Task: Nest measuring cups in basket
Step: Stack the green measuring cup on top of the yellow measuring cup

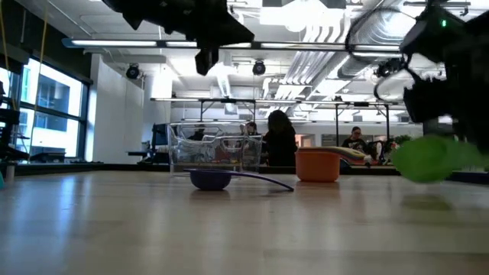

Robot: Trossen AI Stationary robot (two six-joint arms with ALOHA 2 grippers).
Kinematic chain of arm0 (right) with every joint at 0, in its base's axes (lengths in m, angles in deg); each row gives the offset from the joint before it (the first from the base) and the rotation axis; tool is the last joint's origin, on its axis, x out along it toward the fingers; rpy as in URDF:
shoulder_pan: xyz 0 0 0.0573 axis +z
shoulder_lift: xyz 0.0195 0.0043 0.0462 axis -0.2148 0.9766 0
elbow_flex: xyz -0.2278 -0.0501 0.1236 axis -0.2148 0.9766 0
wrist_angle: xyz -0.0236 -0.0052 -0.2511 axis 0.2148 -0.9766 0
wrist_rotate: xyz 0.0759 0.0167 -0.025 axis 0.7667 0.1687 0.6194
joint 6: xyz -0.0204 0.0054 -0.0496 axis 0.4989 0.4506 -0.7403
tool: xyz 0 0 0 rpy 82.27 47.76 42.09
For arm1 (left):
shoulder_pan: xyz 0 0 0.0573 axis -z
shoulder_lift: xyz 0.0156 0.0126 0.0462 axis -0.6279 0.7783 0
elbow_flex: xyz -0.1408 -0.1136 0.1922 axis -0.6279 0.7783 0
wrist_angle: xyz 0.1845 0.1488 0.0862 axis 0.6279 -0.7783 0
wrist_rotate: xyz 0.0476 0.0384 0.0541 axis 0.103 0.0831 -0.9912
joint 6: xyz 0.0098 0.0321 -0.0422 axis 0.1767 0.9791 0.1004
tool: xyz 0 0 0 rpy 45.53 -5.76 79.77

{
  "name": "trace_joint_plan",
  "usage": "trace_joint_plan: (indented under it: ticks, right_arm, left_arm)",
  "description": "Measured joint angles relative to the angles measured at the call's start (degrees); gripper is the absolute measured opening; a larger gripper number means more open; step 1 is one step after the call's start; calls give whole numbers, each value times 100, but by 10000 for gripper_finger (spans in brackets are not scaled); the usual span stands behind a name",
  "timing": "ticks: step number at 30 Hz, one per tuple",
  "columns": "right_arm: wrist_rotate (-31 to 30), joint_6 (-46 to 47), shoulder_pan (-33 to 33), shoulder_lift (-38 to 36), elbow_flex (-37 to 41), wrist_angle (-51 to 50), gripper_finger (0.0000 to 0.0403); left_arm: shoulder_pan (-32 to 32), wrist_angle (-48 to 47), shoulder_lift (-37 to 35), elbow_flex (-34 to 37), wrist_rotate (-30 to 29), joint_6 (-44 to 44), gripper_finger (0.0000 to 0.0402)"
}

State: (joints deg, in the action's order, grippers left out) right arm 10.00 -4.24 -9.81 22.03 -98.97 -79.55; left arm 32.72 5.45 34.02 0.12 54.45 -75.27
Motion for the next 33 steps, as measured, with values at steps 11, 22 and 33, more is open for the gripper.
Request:
trace_joint_plan:
  ticks: [11, 22, 33]
  right_arm:
    - [-269, -1020, -1123, 17, -1881, -718, 3]
    - [1679, -4722, -3673, 2434, -2986, -2173, 1]
    - [2630, -7014, -4344, 4360, -4201, -4027, 1]
  left_arm:
    - [-576, 1, -863, 0, -384, 544, 0]
    - [-520, 40, -839, 0, -384, 387, 0]
    - [-492, 86, -839, 0, -517, 275, 0]
